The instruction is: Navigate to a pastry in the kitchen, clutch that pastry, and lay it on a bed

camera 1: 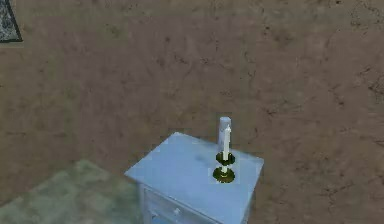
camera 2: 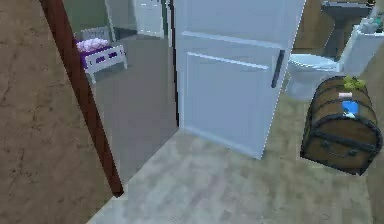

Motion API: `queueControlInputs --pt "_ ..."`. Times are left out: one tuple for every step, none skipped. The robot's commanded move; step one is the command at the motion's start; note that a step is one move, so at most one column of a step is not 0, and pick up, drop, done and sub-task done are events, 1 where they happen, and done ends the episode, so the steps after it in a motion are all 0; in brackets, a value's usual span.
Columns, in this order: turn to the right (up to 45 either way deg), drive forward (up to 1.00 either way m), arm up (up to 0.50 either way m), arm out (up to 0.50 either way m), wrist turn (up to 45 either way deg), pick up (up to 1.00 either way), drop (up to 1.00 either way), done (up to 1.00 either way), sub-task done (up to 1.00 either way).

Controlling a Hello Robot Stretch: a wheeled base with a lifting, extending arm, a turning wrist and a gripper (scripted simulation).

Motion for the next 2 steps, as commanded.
queueControlInputs --pt "45.0 0.00 0.00 0.00 0.0 0.00 0.00 0.00 0.00" --pt "39.0 0.00 0.00 0.00 0.0 0.00 0.00 0.00 0.00"
